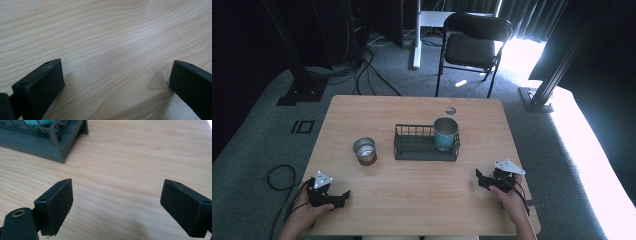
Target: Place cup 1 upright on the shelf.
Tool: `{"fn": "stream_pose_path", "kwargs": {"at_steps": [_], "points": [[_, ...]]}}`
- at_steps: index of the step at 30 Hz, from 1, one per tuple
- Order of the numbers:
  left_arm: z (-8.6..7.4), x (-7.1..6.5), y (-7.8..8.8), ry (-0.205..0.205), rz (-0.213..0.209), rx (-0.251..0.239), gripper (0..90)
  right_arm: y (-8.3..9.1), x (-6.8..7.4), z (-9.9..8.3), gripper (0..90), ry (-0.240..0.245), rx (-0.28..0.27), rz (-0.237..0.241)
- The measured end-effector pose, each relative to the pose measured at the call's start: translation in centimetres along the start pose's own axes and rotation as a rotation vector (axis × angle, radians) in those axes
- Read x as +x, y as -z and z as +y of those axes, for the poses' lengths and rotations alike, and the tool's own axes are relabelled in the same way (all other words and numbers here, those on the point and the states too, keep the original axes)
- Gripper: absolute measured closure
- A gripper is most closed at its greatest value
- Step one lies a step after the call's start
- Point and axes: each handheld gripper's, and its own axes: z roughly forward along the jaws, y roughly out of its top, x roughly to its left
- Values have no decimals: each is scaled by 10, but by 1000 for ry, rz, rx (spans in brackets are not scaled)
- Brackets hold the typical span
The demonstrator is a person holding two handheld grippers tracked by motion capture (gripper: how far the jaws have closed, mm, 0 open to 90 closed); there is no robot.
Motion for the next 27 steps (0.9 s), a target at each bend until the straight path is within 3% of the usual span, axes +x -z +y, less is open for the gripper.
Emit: {"fn": "stream_pose_path", "kwargs": {"at_steps": [7,9,27], "points": [[0,0,0,0,0,0,5,6,-9,-9,108,-11,30,-10],[0,0,0,0,0,0,5,8,-12,-12,108,-39,35,-6],[0,0,0,0,0,0,5,16,-22,-27,108,-50,115,-60]]}}
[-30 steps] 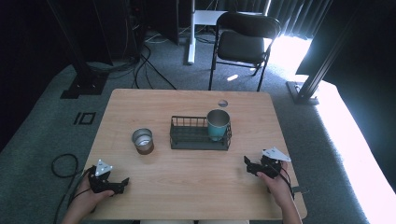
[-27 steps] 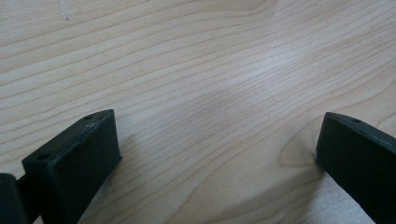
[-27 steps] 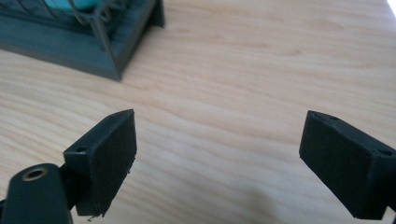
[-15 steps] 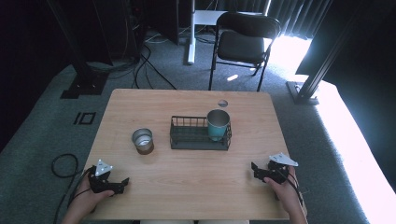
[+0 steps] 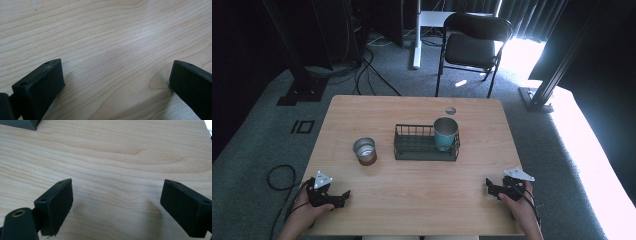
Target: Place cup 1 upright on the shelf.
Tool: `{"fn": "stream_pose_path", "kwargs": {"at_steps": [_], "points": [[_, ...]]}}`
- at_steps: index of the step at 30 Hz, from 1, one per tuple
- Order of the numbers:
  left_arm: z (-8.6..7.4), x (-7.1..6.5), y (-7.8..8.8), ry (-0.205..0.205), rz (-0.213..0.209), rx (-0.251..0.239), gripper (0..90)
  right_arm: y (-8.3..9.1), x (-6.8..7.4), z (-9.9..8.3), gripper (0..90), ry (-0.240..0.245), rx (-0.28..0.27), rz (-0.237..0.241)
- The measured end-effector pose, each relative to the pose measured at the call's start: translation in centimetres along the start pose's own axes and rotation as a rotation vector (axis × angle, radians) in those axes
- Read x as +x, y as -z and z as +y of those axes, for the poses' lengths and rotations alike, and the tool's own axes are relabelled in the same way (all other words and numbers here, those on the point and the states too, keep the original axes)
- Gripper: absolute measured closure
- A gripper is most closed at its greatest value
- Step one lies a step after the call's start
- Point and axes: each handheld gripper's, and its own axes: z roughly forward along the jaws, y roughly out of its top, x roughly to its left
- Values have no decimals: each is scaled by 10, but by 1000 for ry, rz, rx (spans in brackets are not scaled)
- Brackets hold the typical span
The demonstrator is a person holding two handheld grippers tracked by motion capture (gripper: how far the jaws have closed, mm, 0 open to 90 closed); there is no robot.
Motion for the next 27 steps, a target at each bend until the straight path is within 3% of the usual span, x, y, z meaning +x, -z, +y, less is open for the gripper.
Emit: {"fn": "stream_pose_path", "kwargs": {"at_steps": [8,27], "points": [[0,0,0,0,0,0,5,-5,2,2,108,19,49,16],[0,0,0,0,0,0,5,-5,2,2,109,23,53,30]]}}
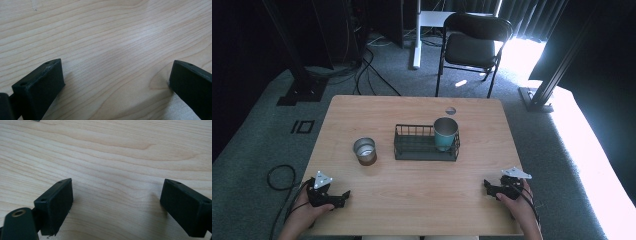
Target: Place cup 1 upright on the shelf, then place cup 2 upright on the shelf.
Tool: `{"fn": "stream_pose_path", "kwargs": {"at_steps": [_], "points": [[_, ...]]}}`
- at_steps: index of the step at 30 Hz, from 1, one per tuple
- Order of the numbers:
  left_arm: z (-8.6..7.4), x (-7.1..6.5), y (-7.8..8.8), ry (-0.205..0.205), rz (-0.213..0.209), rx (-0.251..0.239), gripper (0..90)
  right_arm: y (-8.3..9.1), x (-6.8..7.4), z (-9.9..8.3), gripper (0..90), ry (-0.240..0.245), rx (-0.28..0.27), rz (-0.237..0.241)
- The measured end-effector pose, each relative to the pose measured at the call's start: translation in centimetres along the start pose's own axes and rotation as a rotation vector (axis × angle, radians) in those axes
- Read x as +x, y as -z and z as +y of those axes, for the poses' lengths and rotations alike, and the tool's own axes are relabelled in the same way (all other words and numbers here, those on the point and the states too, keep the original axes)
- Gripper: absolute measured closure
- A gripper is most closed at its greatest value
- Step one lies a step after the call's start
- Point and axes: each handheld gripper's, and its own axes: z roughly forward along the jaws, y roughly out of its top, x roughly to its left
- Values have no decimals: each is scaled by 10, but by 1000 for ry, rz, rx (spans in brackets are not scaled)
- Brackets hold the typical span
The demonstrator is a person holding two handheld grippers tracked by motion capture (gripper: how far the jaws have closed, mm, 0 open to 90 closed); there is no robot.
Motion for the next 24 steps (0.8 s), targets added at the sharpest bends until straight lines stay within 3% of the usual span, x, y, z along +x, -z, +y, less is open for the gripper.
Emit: {"fn": "stream_pose_path", "kwargs": {"at_steps": [13,24], "points": [[0,0,0,-2,1,0,6,0,0,0,108,-1,1,0],[5,-6,-5,-29,-33,-2,7,0,0,0,108,0,0,0]]}}
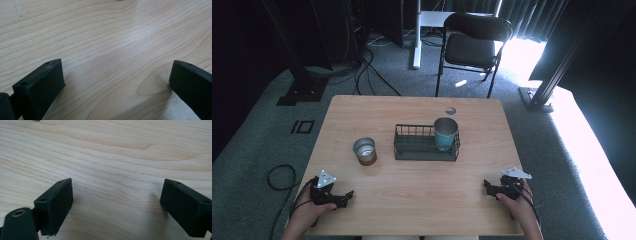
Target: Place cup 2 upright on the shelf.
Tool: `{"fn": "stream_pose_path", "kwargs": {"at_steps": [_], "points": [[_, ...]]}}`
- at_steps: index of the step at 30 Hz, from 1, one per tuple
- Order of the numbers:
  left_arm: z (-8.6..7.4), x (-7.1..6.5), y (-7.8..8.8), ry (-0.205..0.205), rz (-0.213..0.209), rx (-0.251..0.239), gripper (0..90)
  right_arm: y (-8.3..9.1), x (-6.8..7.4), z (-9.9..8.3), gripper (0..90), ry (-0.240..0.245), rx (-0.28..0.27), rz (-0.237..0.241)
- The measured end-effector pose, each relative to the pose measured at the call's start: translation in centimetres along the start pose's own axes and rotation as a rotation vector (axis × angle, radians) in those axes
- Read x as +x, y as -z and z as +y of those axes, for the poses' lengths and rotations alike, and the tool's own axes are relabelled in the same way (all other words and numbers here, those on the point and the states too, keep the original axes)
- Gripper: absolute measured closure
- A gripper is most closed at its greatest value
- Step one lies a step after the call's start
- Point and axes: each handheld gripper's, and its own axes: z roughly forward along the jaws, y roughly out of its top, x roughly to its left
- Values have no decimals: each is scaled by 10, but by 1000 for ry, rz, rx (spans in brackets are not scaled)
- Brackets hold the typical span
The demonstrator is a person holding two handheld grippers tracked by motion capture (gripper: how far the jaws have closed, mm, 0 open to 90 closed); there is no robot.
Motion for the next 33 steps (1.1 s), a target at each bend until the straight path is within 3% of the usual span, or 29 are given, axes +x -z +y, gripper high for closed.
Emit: {"fn": "stream_pose_path", "kwargs": {"at_steps": [6,11,30,33], "points": [[3,2,-1,17,9,0,7,0,0,0,108,0,0,0],[9,1,-4,8,17,-6,7,0,0,0,108,0,0,0],[31,1,-25,13,30,-18,7,0,0,0,108,0,0,0],[35,3,-27,28,40,-38,7,0,0,0,108,-1,0,0]]}}
